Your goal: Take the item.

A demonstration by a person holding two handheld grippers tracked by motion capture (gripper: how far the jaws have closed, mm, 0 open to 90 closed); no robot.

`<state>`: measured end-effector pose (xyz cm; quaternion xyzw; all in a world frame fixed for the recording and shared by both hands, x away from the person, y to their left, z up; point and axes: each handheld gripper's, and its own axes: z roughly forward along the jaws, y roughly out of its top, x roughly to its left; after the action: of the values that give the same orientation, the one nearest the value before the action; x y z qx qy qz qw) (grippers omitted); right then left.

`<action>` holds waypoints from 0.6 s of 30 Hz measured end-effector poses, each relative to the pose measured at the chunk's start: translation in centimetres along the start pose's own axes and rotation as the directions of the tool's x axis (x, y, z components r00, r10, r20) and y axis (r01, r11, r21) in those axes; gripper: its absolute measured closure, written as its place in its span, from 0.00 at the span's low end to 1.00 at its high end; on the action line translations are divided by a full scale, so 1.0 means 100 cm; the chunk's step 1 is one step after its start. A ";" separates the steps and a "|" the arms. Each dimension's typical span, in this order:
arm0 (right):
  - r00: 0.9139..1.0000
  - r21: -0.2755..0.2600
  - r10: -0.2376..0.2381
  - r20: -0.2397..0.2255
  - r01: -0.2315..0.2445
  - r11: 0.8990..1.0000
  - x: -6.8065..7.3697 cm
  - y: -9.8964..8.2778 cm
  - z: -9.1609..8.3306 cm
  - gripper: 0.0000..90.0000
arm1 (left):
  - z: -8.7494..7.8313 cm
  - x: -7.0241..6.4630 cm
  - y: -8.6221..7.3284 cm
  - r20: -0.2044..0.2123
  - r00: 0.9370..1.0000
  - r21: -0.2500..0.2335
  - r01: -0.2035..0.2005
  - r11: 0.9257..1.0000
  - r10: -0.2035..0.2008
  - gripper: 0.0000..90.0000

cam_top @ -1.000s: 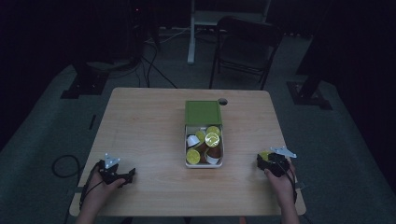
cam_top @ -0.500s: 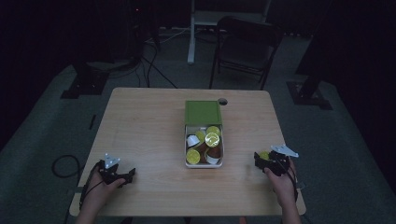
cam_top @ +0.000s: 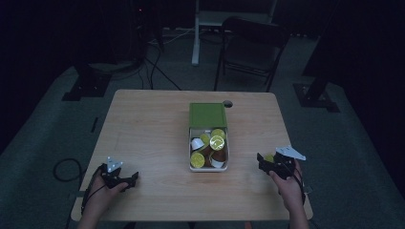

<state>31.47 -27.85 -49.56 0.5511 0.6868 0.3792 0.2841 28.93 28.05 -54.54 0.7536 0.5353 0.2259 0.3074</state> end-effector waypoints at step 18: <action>0.959 -0.005 -0.152 -0.241 0.156 0.988 0.039 0.000 0.002 0.21 | 0.000 0.000 0.000 0.000 1.000 0.000 0.000 1.000 0.000 0.14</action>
<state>30.75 -23.99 -49.53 0.4480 0.7597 0.4150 0.2235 28.93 28.05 -54.54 0.7536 0.5353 0.2259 0.3075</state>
